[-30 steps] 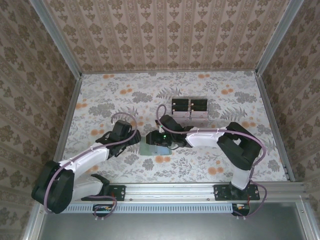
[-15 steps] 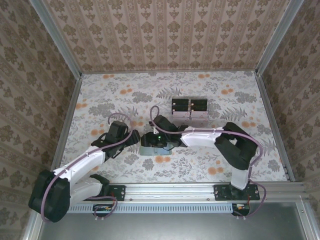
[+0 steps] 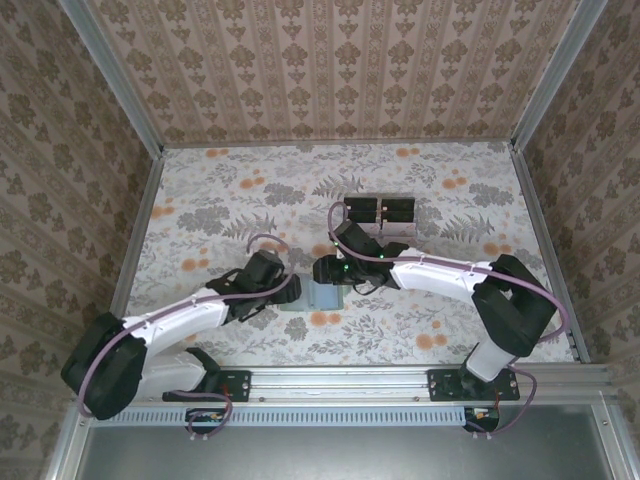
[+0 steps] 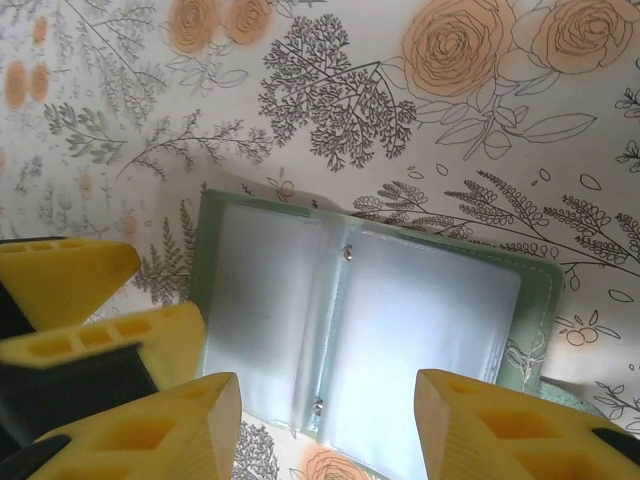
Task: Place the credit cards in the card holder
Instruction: Flip over the card slot on the card holder.
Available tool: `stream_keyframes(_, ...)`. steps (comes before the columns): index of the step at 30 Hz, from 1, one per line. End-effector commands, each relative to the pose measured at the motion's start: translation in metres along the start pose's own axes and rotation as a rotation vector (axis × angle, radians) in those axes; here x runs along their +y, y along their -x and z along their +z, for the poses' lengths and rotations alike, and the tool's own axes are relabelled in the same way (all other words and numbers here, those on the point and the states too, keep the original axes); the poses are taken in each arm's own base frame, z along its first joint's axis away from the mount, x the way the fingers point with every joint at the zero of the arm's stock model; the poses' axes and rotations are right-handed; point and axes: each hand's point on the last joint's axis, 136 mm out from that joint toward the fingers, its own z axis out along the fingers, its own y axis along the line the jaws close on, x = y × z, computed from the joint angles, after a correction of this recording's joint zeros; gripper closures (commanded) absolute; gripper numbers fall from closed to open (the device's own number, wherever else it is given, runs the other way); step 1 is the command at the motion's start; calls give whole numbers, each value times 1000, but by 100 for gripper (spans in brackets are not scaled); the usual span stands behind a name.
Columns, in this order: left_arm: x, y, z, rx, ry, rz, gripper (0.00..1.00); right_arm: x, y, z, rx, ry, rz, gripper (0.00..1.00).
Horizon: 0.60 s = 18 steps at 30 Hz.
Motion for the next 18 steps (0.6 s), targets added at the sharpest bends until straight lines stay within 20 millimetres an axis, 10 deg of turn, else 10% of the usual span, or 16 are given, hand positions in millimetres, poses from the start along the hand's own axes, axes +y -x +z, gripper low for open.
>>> stream_keyframes(1, 7, 0, 2, -10, 102, 55, 18, -15, -8, 10, 31, -65, -26, 50)
stream_keyframes(18, 23, -16, 17, 14, 179, 39, 18, -24, -29, 35, 89, -59, 13, 50)
